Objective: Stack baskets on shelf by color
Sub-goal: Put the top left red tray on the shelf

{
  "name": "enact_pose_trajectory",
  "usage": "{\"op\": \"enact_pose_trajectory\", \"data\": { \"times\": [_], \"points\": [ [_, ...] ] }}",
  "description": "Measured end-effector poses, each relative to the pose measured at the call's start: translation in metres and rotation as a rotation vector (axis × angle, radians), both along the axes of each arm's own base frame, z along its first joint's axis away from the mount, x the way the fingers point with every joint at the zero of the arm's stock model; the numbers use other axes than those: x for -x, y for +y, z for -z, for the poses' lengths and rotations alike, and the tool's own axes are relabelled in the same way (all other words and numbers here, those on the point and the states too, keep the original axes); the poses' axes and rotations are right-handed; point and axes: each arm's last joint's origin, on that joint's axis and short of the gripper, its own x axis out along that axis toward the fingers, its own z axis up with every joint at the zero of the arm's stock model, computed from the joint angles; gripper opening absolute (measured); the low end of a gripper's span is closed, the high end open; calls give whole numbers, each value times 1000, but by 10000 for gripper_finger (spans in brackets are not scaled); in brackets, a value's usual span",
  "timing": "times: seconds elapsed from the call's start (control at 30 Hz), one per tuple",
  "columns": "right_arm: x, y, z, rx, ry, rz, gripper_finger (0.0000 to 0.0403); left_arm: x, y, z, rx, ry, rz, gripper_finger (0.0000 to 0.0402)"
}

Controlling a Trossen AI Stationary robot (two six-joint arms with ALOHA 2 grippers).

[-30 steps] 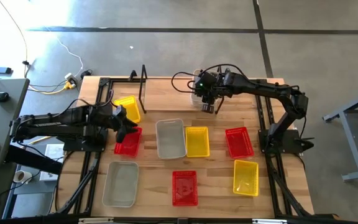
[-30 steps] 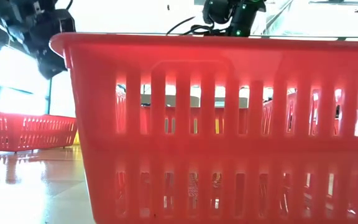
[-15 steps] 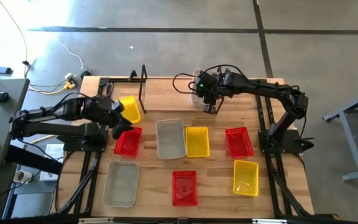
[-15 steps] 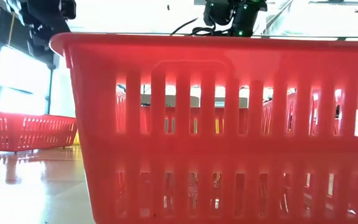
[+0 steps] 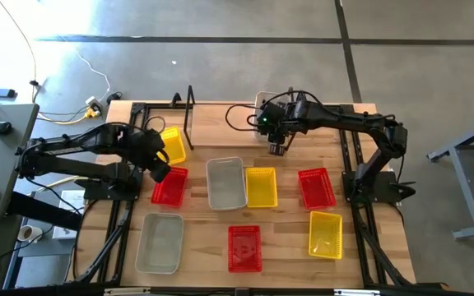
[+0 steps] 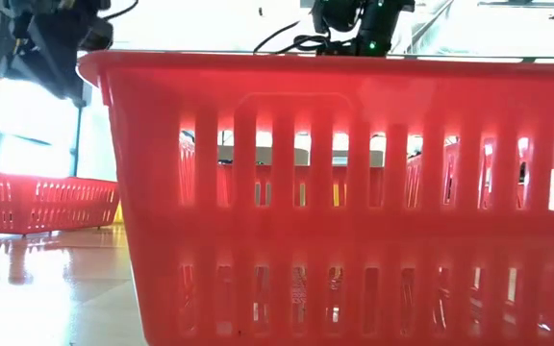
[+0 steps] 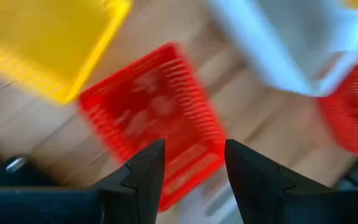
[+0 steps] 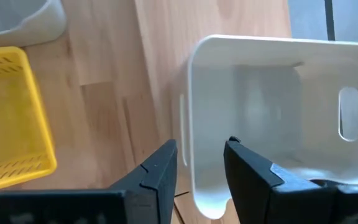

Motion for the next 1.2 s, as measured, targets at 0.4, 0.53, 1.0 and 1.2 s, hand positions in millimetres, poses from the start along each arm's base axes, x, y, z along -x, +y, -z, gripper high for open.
{"op": "enact_pose_trajectory", "data": {
  "times": [0.4, 0.53, 1.0, 1.2],
  "points": [
    [-4, 14, 0, 0, 6, -45, 119, -5, 6, 14, -93, 250, -147, 156],
    [-5, 17, 0, 0, 8, -55, 119, -12, 2, 19, -86, 288, -129, 156],
    [-5, 17, 0, 0, 8, -55, 119, -22, -15, 55, -57, 374, -131, 154],
    [-5, 17, 0, 0, 8, -56, 119, -28, -17, 62, -56, 438, -158, 154]
  ]
}}
